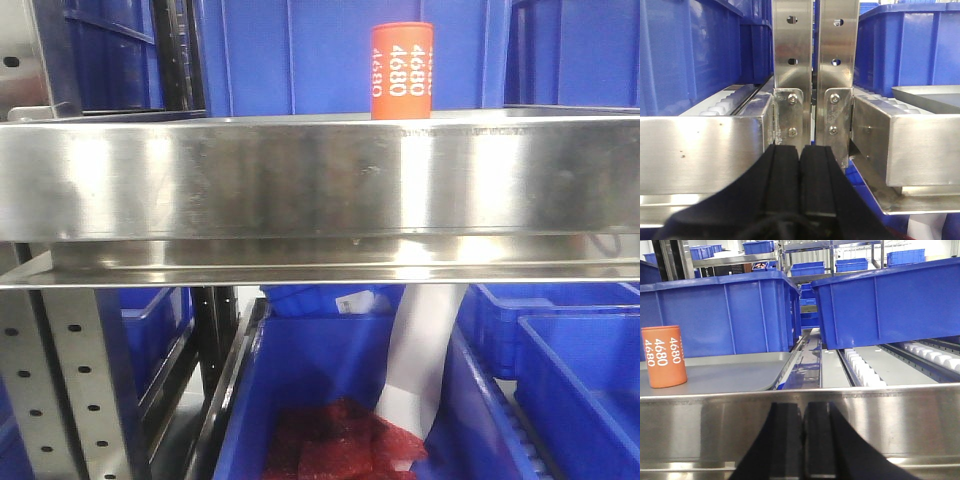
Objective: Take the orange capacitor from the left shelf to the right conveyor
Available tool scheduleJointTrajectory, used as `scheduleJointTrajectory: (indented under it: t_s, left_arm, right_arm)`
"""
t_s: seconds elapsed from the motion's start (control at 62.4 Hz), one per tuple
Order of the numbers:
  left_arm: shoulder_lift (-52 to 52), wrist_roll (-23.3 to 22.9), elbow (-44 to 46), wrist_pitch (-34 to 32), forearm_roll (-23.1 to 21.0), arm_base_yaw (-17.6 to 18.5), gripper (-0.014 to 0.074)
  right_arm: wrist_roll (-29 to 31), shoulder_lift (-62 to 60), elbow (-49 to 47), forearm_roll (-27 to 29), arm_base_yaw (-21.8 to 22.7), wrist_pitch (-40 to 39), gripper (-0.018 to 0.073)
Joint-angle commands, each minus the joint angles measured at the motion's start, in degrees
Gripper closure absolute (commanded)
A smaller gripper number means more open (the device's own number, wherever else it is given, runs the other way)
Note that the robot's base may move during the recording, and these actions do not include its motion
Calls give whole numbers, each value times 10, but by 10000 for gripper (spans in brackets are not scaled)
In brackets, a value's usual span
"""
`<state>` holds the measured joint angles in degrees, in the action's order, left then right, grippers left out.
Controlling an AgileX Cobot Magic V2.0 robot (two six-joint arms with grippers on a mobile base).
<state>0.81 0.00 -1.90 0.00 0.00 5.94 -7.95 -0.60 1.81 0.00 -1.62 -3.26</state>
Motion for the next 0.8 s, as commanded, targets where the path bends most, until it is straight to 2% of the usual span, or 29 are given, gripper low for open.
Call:
scheduleJointTrajectory:
  t_s: [0.0,0.272,0.417,0.513,0.561,0.705,0.785]
  left_arm:
    - [-6,0,4,-52,-3,3,701]
    - [-6,0,4,-52,-3,3,701]
    - [-6,0,4,-52,-3,3,701]
    - [-6,0,4,-52,-3,3,701]
    - [-6,0,4,-52,-3,3,701]
    - [-6,0,4,-52,-3,3,701]
    - [-6,0,4,-52,-3,3,701]
  right_arm:
    - [3,-11,1,-3,3,-49,510]
    - [3,-11,1,-3,3,-60,510]
    - [0,-11,1,0,3,-136,510]
    - [-36,-11,-11,-4,3,-181,510]
    - [-48,-8,-31,-7,2,-158,510]
    - [-51,41,-170,-39,-14,38,510]
    - [-47,101,-252,-40,-35,101,510]
